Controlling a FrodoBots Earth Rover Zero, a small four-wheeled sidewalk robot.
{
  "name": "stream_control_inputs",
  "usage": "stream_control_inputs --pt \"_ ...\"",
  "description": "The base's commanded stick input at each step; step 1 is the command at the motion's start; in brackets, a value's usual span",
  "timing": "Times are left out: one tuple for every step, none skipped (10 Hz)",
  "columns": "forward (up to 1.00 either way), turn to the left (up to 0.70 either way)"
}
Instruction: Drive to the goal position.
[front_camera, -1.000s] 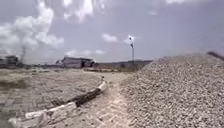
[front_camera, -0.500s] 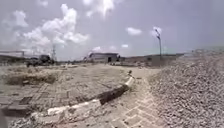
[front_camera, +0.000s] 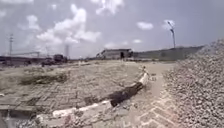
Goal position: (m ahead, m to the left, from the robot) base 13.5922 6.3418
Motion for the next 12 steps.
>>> stream_control_inputs --pt "0.34 -0.86" --pt "0.34 -0.86" --pt "0.34 -0.86" --pt "0.34 -0.84" --pt "0.34 -0.84" --pt "0.34 -0.84" --pt "0.34 -0.84" --pt "0.34 -0.84" --pt "0.33 -0.83" --pt "0.34 -0.56" --pt "0.34 -0.13" --pt "0.34 0.00"
